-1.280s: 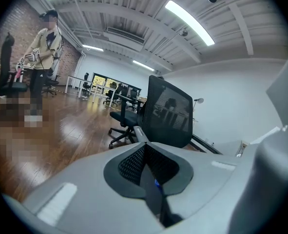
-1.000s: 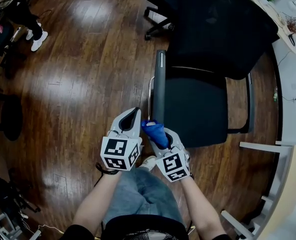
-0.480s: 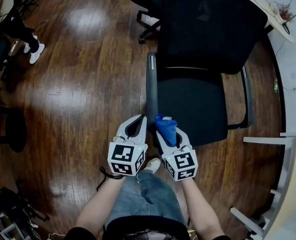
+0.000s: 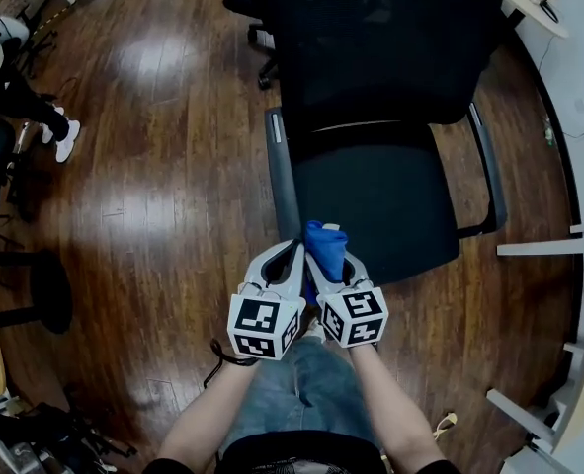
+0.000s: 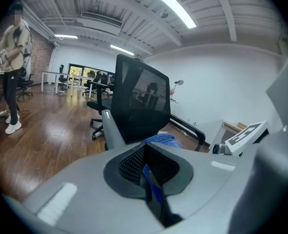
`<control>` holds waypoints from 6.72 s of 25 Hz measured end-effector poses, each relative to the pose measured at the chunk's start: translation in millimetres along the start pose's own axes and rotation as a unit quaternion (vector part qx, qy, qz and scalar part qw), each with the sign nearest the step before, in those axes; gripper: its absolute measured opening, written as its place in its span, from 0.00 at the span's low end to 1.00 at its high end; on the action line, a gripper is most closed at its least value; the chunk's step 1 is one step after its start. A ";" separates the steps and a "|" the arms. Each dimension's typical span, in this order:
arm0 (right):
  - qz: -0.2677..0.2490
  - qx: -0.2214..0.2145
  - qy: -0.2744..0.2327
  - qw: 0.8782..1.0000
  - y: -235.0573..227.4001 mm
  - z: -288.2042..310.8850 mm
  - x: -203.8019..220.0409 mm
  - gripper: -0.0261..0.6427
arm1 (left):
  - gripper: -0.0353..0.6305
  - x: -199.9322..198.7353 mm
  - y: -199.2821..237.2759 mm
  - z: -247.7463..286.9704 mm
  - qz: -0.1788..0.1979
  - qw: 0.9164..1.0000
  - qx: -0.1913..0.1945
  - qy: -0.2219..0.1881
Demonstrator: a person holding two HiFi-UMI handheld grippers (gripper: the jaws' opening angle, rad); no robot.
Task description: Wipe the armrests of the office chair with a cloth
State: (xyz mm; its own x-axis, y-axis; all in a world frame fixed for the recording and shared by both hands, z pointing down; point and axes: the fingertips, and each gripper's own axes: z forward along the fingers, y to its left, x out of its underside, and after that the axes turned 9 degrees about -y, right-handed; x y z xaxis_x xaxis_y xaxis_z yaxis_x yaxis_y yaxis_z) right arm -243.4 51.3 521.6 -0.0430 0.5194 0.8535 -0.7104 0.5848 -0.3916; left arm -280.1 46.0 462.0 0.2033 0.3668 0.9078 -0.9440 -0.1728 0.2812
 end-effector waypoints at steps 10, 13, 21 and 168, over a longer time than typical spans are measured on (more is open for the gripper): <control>0.004 0.000 0.003 1.000 -16.8 37.2 -20.9 0.24 | 0.06 -11.7 16.9 28.7 0.003 1.000 0.006 0.015; -0.001 -0.001 0.003 1.000 -20.1 50.4 -30.7 0.24 | 0.06 -17.3 23.1 38.1 0.005 1.000 0.008 0.018; -0.010 0.002 0.007 1.000 -30.1 91.4 -50.6 0.24 | 0.06 -29.6 52.2 68.3 0.008 0.999 0.008 0.034; 0.261 0.053 -0.013 0.964 90.3 18.5 89.8 0.24 | 0.06 48.4 68.2 -81.0 0.021 0.999 -0.026 0.030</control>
State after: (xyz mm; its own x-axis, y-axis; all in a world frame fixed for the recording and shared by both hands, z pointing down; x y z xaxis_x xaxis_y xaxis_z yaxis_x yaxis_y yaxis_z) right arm -324.5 139.2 569.2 -0.4300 0.7087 0.5593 -0.6554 0.1810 -0.7333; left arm -355.7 126.1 499.9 0.1490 0.4156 0.8973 -0.9638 -0.1419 0.2257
